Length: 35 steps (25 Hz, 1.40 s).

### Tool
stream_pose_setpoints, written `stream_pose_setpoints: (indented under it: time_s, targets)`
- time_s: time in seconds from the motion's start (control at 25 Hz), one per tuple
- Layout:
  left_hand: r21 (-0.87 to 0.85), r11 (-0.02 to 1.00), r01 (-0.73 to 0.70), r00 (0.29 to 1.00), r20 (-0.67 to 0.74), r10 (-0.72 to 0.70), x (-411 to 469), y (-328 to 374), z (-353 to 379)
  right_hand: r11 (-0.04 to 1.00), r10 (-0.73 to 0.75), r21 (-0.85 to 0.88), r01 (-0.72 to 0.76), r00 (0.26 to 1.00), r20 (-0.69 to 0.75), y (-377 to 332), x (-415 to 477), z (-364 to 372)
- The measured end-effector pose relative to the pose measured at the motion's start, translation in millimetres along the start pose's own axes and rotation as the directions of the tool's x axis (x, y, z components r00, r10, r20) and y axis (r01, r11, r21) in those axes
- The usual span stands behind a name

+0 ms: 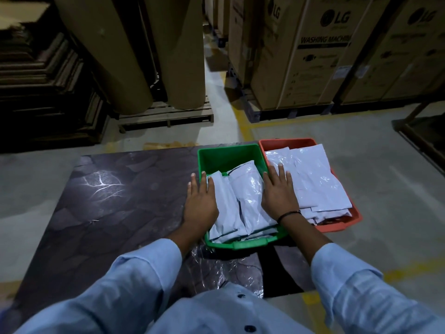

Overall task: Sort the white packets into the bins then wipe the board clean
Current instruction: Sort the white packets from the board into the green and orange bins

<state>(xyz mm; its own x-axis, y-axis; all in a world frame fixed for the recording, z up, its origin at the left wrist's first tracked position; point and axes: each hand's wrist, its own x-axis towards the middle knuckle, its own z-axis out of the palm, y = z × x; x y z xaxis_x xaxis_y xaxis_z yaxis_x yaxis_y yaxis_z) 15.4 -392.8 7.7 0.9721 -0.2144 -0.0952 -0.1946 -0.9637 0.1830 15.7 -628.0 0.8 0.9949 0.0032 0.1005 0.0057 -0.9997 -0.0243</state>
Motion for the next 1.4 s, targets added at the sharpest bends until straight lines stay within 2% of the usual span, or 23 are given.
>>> stream_pose_setpoints:
  time_s: [0.32, 0.48, 0.8, 0.92, 1.2, 1.4]
  targets:
    - [-0.004, 1.000, -0.011, 1.000, 0.012, 0.011, 3, -10, 1, 0.997, 0.022, 0.067, -0.025, 0.998, 0.057, -7, 8, 0]
    - [-0.091, 0.996, 0.008, 1.000, 0.005, -0.007, 10, -23, 1, 0.978, 0.011, 0.205, -0.032, 0.995, 0.103, -11, 15, 1]
    - [-0.211, 0.977, -0.040, 0.999, -0.035, 0.033, 19, -28, 2, 0.951, 0.054, 0.298, -0.084, 0.993, 0.107, -27, 16, 10]
    - [-0.239, 0.969, -0.066, 0.997, -0.049, 0.055, 25, -32, 1, 0.951, 0.039, 0.302, -0.069, 0.994, 0.105, -32, 23, 8]
    - [-0.252, 0.962, -0.101, 0.993, 0.039, 0.114, 37, -43, -16, 0.954, 0.057, 0.285, -0.095, 0.989, 0.138, -33, 37, 2]
    - [-0.217, 0.966, -0.141, 0.990, -0.037, 0.136, 30, -53, -5, 0.975, 0.039, 0.214, -0.054, 0.996, 0.076, -36, 30, 0]
